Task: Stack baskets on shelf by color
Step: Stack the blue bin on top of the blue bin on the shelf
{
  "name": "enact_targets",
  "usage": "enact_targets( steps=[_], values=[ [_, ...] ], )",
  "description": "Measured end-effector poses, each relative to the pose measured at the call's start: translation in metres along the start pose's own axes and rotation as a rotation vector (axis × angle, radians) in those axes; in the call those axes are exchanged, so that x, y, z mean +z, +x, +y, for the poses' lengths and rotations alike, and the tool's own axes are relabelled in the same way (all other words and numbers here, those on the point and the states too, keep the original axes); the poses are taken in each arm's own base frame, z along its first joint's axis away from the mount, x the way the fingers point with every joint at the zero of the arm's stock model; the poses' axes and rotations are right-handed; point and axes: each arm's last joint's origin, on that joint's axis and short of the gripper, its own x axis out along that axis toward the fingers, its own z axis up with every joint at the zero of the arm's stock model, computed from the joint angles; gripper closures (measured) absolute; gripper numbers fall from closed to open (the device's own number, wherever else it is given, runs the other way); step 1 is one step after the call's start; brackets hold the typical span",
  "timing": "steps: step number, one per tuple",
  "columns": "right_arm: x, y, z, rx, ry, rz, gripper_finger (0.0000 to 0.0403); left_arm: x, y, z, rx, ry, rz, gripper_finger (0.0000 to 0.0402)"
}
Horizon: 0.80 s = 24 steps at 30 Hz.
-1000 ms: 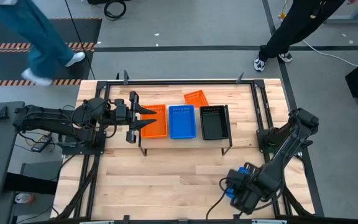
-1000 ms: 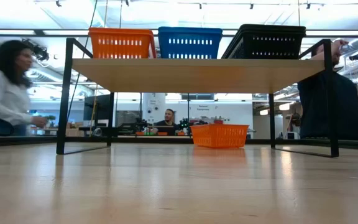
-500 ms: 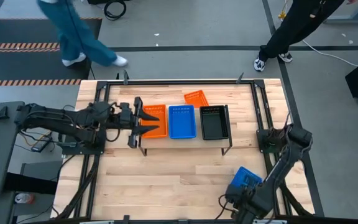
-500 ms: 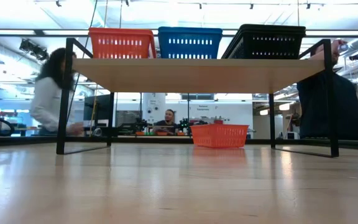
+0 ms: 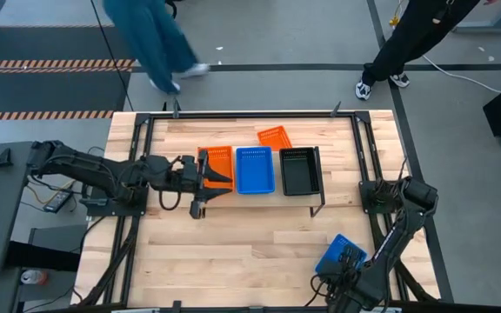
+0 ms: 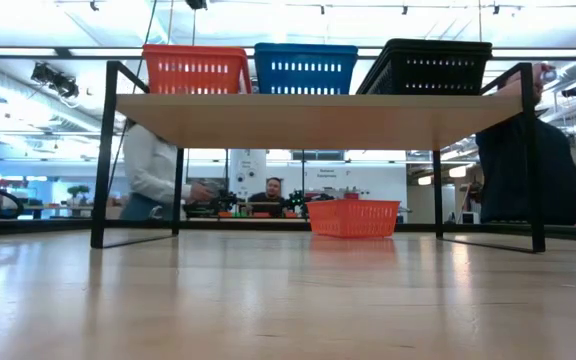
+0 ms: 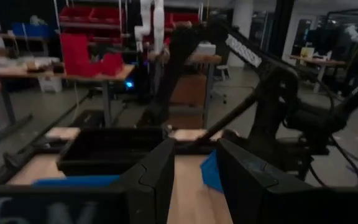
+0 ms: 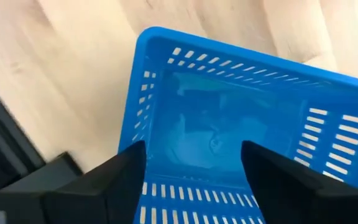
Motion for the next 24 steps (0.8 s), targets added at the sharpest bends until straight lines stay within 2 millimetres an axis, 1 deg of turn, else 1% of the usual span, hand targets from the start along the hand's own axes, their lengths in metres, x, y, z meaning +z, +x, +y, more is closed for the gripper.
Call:
enact_targets(
  steps=[3,8,14,17,20,24],
  values=[
    [0.000,-0.003,-0.001,0.010,-0.019,0.008,0.0124,0.000,-0.001,-0.004,-0.002,-0.012,-0.001,0.0276],
    [0.002,-0.015,0.001,0.067,-0.015,0.022,0.0110,-0.001,-0.001,-0.008,0.012,-0.013,-0.001,0.0276],
    [0.009,-0.034,0.008,0.161,0.015,-0.013,0.0106,-0.001,-0.002,-0.009,0.015,-0.013,0.000,0.0276],
    [0.010,-0.031,0.013,0.187,0.039,-0.050,0.0105,-0.001,-0.002,-0.010,0.014,-0.013,0.000,0.0276],
    [0.010,-0.020,0.017,0.152,0.037,-0.037,0.0105,-0.001,-0.002,-0.011,0.009,-0.013,0.001,0.0276],
    [0.010,-0.012,0.018,0.120,0.033,-0.027,0.0105,-0.001,-0.002,-0.011,0.007,-0.013,0.001,0.0276]
  ],
)
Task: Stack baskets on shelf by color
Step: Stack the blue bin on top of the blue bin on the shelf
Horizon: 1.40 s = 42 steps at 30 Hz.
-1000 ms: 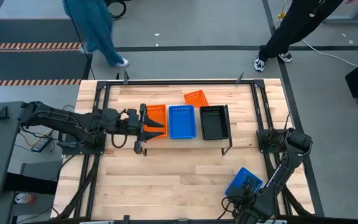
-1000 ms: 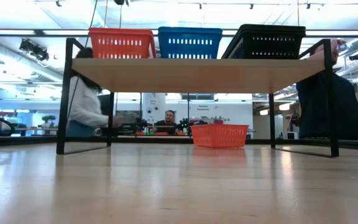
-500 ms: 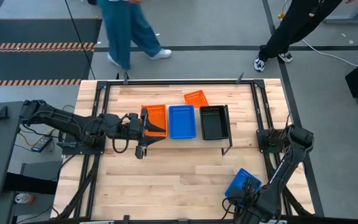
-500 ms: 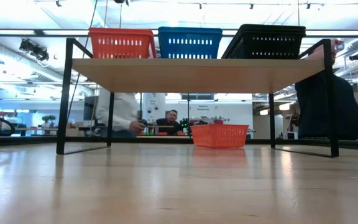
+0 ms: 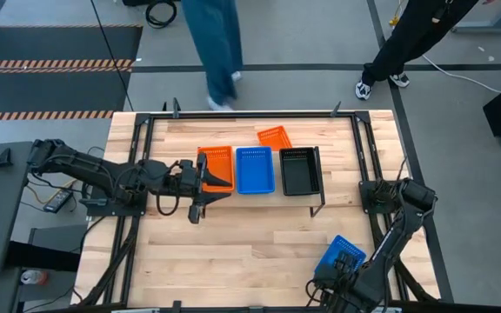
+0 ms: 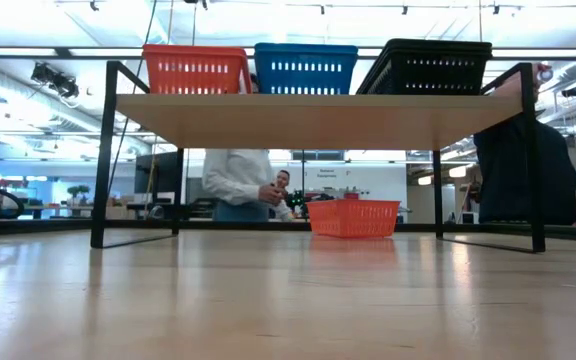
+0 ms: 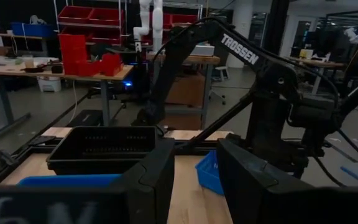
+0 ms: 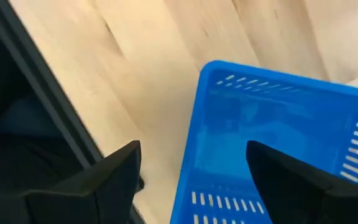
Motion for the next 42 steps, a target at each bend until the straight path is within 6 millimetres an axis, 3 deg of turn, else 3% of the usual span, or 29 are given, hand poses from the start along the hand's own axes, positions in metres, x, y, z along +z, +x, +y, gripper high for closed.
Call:
enact_targets(
  steps=[6,13,18,24,27,32,37,42],
  values=[
    [-0.002,0.020,0.003,-0.062,-0.009,0.015,0.0116,0.000,0.000,0.000,0.001,0.001,-0.001,0.0276],
    [-0.006,0.051,0.008,-0.136,-0.102,0.124,0.0161,0.000,0.000,0.000,0.000,0.000,0.000,0.0276],
    [-0.005,0.051,0.007,-0.136,-0.151,0.121,0.0236,0.000,0.000,0.000,0.000,0.001,0.000,0.0276],
    [-0.005,0.047,0.006,-0.131,-0.217,0.122,0.0380,0.000,0.000,0.000,0.000,-0.001,-0.002,0.0276],
    [-0.004,0.044,0.007,-0.122,-0.234,0.146,0.0388,0.000,0.000,0.000,0.000,-0.001,-0.002,0.0276],
    [0.008,0.021,0.013,-0.131,-0.271,0.185,0.0395,0.001,0.000,0.000,0.000,-0.007,-0.004,0.0276],
    [0.031,-0.032,0.023,-0.124,-0.348,0.074,0.0396,0.001,-0.001,-0.001,-0.006,-0.022,-0.013,0.0276],
    [0.065,-0.084,0.019,-0.145,-0.453,-0.107,0.0397,0.002,-0.001,-0.006,-0.025,-0.024,-0.016,0.0276]
  ],
)
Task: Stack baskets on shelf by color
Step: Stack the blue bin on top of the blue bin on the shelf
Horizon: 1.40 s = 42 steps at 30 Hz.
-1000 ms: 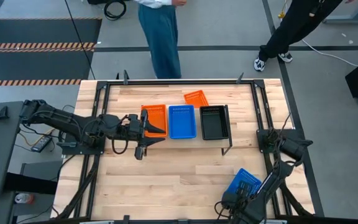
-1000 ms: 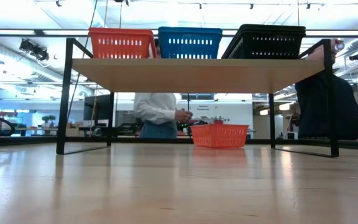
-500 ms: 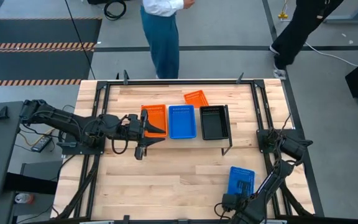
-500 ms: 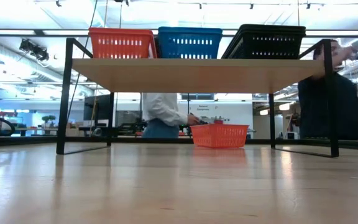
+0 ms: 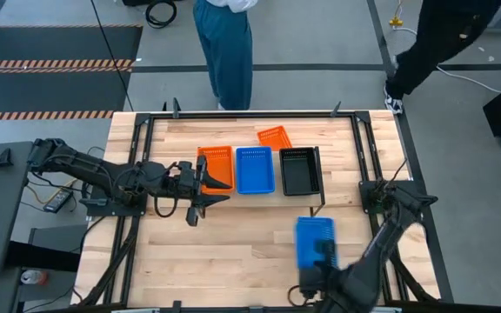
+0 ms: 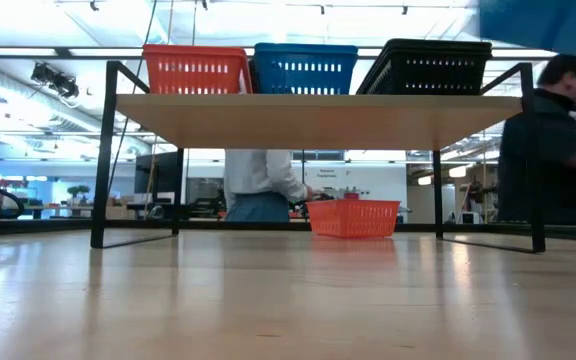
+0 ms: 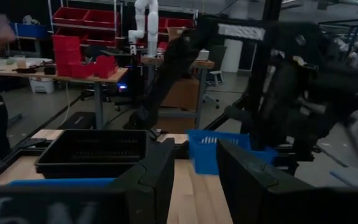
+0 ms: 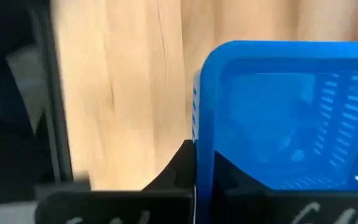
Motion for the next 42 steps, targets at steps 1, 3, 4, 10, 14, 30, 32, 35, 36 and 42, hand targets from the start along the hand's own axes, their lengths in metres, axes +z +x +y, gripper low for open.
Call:
enact_targets(
  steps=[1,3,4,10,14,30,32,35,36,42],
  values=[
    [0.009,-0.007,-0.006,0.016,-0.026,-0.046,0.0397,0.000,0.000,-0.001,-0.005,0.000,-0.002,0.0276],
    [0.025,-0.019,-0.019,0.011,-0.079,-0.124,0.0397,0.000,-0.001,-0.003,-0.013,-0.001,-0.003,0.0276],
    [0.032,-0.025,-0.027,0.001,-0.088,-0.161,0.0397,0.000,-0.001,-0.004,-0.016,-0.001,-0.005,0.0276],
    [0.076,-0.034,-0.073,-0.070,-0.159,-0.255,0.0396,0.001,-0.001,-0.004,-0.018,-0.002,-0.012,0.0276],
    [0.100,-0.025,-0.106,-0.111,-0.204,-0.228,0.0396,0.009,-0.005,-0.004,-0.027,-0.051,-0.068,0.0276],
    [0.155,0.013,-0.220,-0.047,-0.183,-0.148,0.0395,0.032,-0.049,-0.017,-0.130,0.182,-0.094,0.0276],
    [0.160,0.016,-0.229,-0.014,-0.172,-0.167,0.0395,0.033,-0.049,-0.016,-0.119,0.180,-0.102,0.0276],
    [0.164,0.019,-0.241,0.029,-0.138,-0.174,0.0395,0.033,-0.049,-0.015,-0.111,0.177,-0.105,0.0276],
    [0.164,0.021,-0.245,0.042,-0.119,-0.168,0.0394,0.033,-0.049,-0.015,-0.111,0.177,-0.105,0.0276],
    [0.167,0.024,-0.259,0.076,-0.036,-0.161,0.0380,0.034,-0.049,-0.015,-0.111,0.169,-0.110,0.0276]
  ],
)
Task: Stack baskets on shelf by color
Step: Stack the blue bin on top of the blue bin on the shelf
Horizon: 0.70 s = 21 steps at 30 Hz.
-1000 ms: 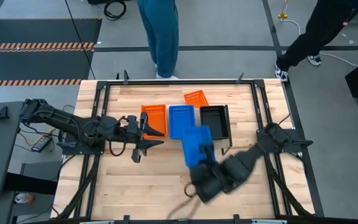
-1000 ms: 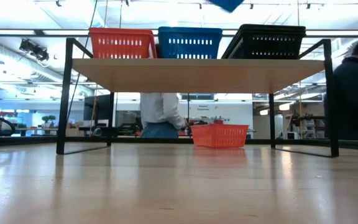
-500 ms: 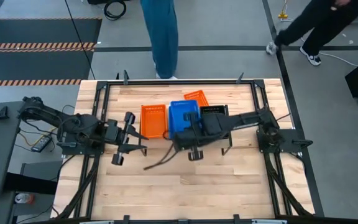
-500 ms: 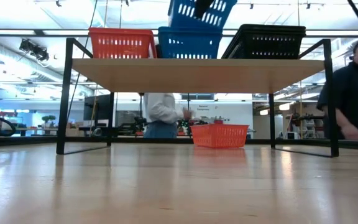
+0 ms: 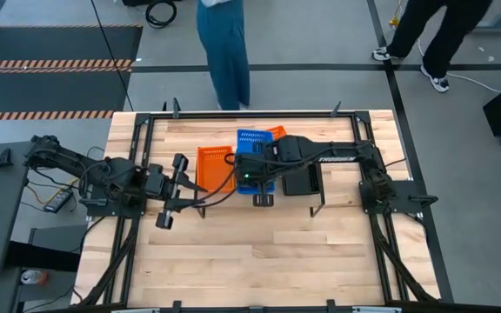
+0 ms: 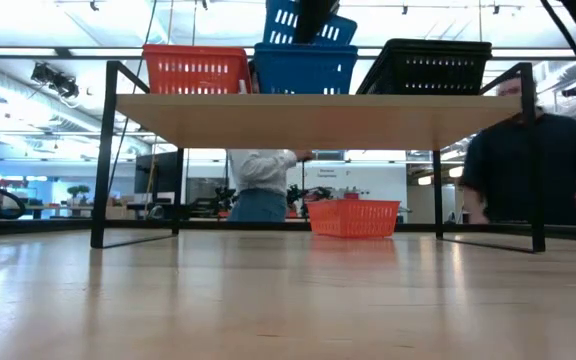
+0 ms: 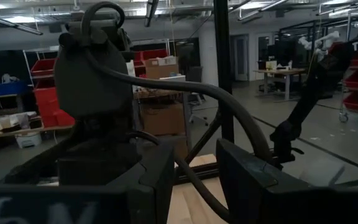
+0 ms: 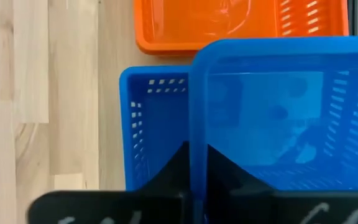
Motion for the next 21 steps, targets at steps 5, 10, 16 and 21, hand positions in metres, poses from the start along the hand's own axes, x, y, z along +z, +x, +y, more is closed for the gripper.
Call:
enact_targets(
  steps=[5,10,16,21],
  values=[
    [0.000,0.000,-0.002,0.002,-0.002,0.000,0.0332,0.000,0.000,0.000,0.000,0.000,-0.003,0.0276],
    [0.000,0.000,0.000,0.003,0.002,-0.001,0.0279,0.000,0.000,0.000,0.000,0.000,-0.003,0.0276],
    [0.000,-0.002,0.009,0.044,0.012,-0.002,0.0249,0.001,0.000,0.000,0.000,0.000,-0.007,0.0276],
    [-0.001,-0.002,0.011,0.046,0.008,-0.003,0.0251,0.001,0.000,0.000,0.001,-0.001,-0.007,0.0276]
  ],
)
